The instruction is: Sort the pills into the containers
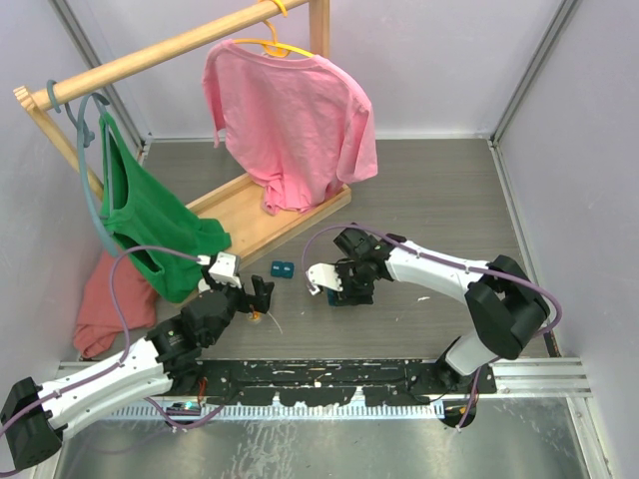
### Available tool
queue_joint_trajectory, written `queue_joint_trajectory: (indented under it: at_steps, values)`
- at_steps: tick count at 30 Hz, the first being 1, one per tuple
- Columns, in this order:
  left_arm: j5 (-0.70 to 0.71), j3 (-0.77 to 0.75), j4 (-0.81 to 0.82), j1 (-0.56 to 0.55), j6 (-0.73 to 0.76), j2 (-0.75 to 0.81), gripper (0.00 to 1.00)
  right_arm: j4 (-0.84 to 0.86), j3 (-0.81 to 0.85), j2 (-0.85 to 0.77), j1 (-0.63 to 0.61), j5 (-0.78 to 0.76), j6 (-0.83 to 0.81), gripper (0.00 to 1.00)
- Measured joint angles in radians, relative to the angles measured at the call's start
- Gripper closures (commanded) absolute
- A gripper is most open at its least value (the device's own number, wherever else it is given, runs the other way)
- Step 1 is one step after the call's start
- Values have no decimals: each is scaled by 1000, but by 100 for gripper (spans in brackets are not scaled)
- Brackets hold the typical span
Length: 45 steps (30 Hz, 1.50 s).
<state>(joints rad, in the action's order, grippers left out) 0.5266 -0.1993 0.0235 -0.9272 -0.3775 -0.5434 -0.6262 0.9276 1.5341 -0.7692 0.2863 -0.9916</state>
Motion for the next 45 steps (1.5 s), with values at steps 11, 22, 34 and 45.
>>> queue_joint_trajectory:
  at_steps: [11, 22, 34, 45]
  values:
    - [0, 0, 0, 0, 0, -2, 2, -3, 4, 6, -9, -22, 2, 99]
    - [0, 0, 0, 0, 0, -4, 2, -8, 13, 14, -16, -43, 4, 99]
    - [0, 0, 0, 0, 0, -4, 2, -22, 13, 14, -26, -47, 40, 99]
    - [0, 0, 0, 0, 0, -4, 2, -26, 13, 13, -40, -73, 69, 99]
